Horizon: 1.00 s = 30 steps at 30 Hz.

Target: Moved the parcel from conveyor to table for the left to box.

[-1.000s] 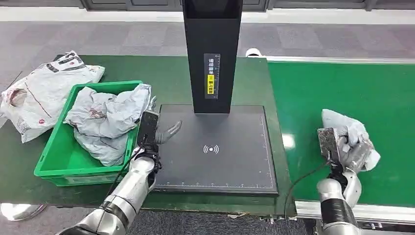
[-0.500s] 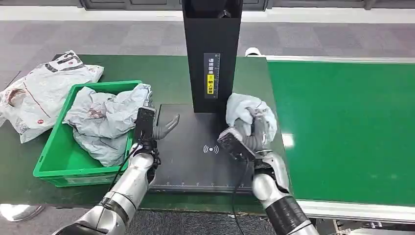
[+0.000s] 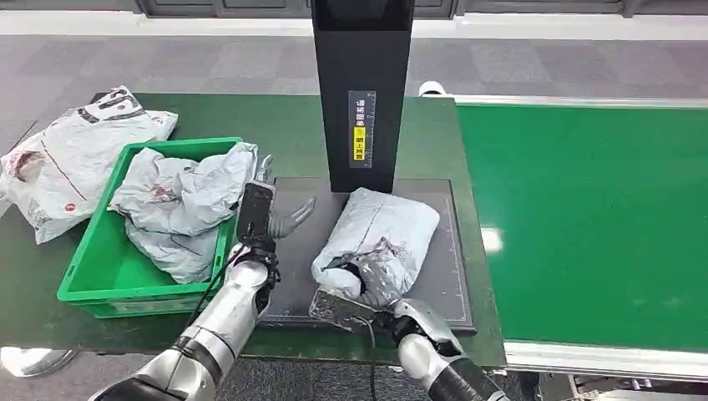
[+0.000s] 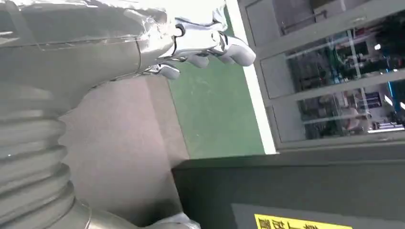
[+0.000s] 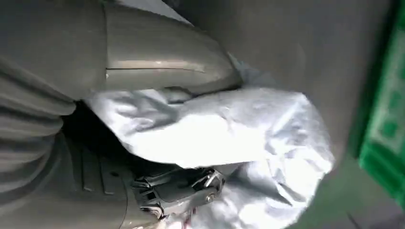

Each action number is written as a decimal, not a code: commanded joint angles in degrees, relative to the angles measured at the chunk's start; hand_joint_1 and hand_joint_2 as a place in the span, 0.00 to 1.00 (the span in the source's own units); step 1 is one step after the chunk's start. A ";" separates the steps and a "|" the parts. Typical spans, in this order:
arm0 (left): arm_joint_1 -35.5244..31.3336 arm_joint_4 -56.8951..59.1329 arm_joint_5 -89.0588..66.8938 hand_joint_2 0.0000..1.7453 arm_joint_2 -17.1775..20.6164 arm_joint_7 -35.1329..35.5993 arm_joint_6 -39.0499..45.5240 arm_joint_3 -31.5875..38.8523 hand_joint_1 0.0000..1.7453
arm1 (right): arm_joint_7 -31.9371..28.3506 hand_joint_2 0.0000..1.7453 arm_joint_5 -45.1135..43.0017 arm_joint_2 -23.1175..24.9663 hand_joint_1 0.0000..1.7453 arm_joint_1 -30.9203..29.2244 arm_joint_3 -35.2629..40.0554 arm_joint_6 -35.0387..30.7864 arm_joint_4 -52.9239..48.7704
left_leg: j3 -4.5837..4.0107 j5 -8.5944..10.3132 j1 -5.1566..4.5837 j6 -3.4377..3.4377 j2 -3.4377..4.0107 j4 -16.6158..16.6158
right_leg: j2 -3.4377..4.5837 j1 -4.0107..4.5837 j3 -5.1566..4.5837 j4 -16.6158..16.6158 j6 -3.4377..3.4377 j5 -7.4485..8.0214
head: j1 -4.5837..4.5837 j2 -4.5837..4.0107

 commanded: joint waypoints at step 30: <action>0.81 -0.97 -7.15 1.00 3.98 0.92 -11.01 -18.33 0.00 | -18.42 1.00 -42.60 -3.18 0.00 10.70 -28.79 0.95 -20.09 | 0.15 -0.08 0.00 0.02 -0.13 -0.08 | -0.13 0.02 0.21 -0.16 -0.02 -0.05 | 0.00 0.00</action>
